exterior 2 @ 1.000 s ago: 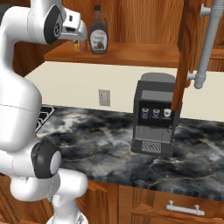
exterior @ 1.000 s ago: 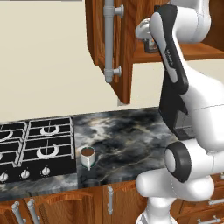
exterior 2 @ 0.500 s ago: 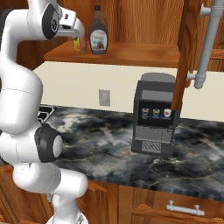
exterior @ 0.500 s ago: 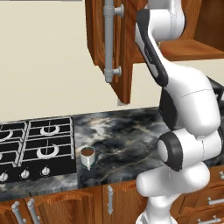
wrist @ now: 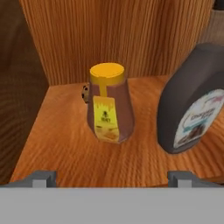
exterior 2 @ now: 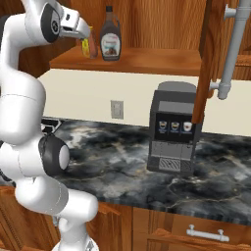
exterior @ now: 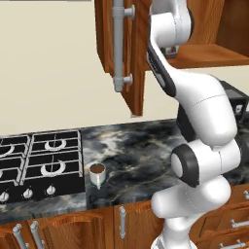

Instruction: Pick the syrup bottle and honey bottle from the cabinet and place them next to the mug.

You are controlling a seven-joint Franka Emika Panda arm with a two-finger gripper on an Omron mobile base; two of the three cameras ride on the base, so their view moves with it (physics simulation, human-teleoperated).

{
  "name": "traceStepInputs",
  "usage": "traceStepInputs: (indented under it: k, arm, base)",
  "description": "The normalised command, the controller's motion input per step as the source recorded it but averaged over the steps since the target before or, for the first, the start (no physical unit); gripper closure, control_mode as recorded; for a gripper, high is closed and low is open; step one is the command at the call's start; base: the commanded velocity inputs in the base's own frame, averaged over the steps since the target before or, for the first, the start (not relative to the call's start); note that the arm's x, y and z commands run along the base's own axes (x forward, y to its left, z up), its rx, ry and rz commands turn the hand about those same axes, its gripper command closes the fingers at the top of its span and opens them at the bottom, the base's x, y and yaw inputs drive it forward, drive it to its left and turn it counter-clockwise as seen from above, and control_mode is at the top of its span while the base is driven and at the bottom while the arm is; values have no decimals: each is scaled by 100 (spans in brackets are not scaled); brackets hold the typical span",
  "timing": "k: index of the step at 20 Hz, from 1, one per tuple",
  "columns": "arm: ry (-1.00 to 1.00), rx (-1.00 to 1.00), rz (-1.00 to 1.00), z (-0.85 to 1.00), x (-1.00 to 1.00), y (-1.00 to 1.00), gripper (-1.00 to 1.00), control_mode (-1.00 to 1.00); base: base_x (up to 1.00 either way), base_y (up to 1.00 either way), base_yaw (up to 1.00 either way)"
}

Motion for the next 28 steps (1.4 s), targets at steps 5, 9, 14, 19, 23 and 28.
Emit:
traceStepInputs:
  k: [5, 9, 14, 19, 23, 28]
  arm:
    - [-3, 1, 0, 0, 27, 6, -100, -100]
    - [-3, 0, 0, 0, 33, -9, -100, -100]
    - [0, 0, 0, 0, 33, -8, -100, -100]
    - [0, 0, 1, 0, 39, 0, -100, -100]
    - [0, 0, 1, 0, 29, 0, -100, -100]
    - [1, 0, 0, 0, 25, 0, -100, -100]
  base:
    - [0, 0, 0]
    - [0, 0, 0]
    - [0, 0, 0]
    - [0, 0, 0]
    - [0, 0, 0]
    - [0, 0, 0]
